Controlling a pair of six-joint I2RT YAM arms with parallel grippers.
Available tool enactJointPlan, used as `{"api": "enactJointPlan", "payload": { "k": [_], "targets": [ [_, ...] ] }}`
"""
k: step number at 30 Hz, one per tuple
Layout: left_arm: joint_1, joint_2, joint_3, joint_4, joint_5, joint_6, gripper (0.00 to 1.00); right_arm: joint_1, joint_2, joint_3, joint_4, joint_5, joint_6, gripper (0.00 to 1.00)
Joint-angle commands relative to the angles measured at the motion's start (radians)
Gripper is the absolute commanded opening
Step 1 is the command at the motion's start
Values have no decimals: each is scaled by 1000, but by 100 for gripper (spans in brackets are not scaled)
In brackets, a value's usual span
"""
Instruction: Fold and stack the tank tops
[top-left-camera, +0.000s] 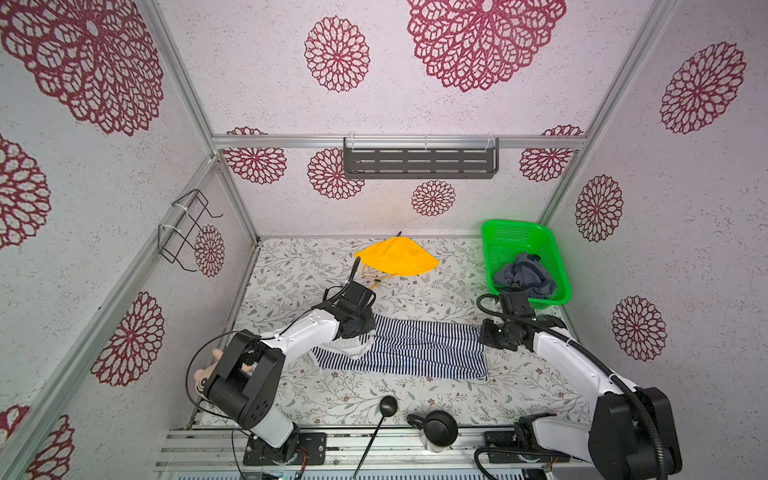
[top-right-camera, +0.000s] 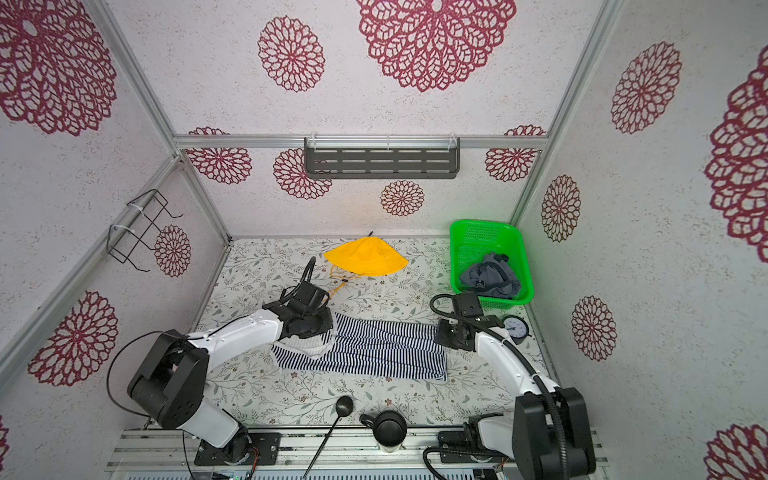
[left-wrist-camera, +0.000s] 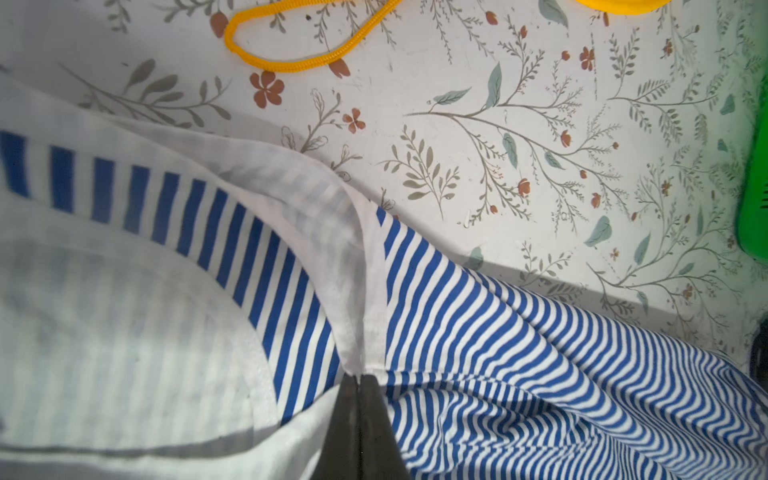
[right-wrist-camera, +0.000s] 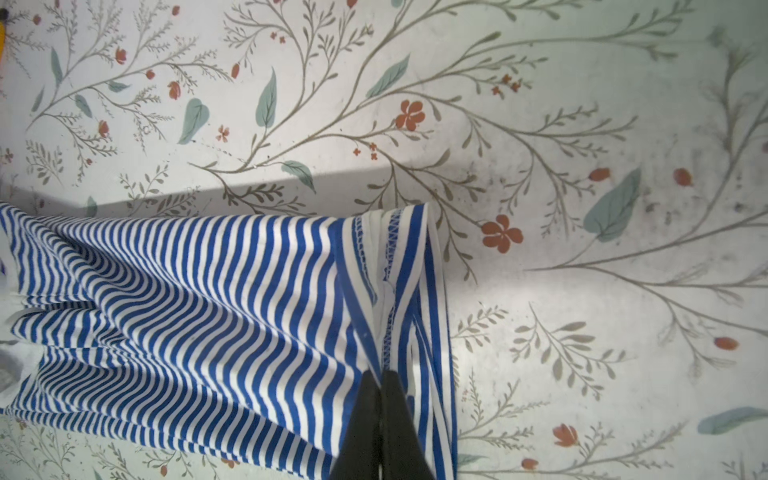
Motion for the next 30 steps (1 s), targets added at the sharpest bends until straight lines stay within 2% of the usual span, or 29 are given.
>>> {"api": "enactJointPlan", "payload": {
  "k": [1,5,7,8,10,13,16,22,27,30],
  "targets": [
    [-21,-49,-37,-15,-24,-38,0,-8,-5,-37,-23,6,43,0],
    [-22,-51,-65,44,-14,-65,1,-8,47,-59,3,20,54,0],
    [-26,-32,-57,80,4,-74,31,-8,57,-68,17,19,53,0],
    [-31,-17,-47,87,4,-73,42,-8,53,-71,21,19,55,0],
    [-39,15,-32,95,2,-68,52,-8,42,-71,18,23,52,0],
    [-40,73,-17,121,5,-62,57,-8,32,-66,11,26,46,0],
    [-40,128,18,119,-5,-43,56,-8,23,-67,9,21,43,0],
    [-38,207,76,124,-5,-25,43,-8,13,-66,6,20,36,0],
    [-38,235,75,136,3,-33,21,-7,6,-65,2,27,32,0],
    [-38,232,73,130,-5,-36,1,-8,7,-60,2,28,28,0]
  ]
}}
